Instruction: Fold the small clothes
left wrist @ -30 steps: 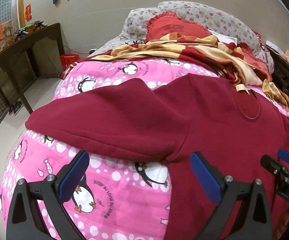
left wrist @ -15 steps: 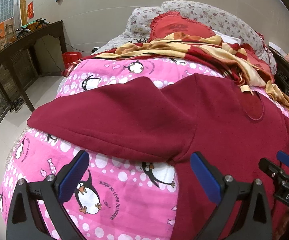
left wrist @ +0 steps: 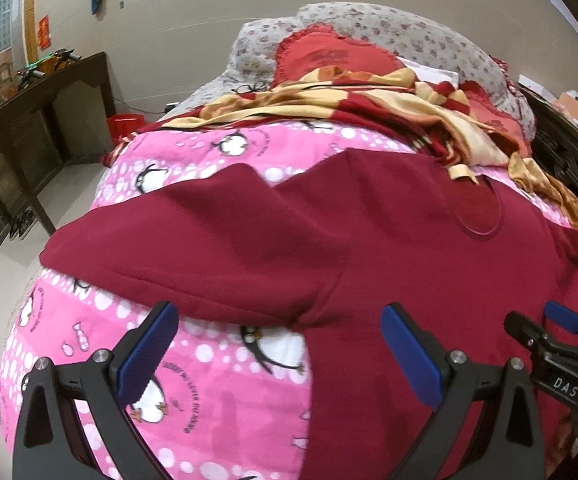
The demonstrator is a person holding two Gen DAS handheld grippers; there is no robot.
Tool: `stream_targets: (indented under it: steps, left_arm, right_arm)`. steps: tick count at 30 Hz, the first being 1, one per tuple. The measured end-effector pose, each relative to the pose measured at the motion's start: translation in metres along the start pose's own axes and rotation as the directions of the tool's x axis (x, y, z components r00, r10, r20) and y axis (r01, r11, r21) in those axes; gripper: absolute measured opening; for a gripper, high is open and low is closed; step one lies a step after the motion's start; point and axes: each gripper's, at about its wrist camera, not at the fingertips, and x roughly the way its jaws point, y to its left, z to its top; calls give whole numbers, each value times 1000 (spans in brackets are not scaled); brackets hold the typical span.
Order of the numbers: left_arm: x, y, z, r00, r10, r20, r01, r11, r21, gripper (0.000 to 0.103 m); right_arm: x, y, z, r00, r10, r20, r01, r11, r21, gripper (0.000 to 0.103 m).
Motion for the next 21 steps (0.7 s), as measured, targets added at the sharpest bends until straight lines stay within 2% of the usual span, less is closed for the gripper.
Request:
stream_targets:
  steps: [8, 21]
  left_arm:
    - [1, -20, 0, 1000, -23, -8, 23, 999, 27, 103]
    - [3, -23, 0, 999, -39, -19, 39, 999, 28, 103]
  right_arm:
    - [2, -18, -3, 1000, -14, -13, 14, 999, 41, 103]
    - [4, -19, -3, 1000, -11, -19, 12, 999, 49, 103]
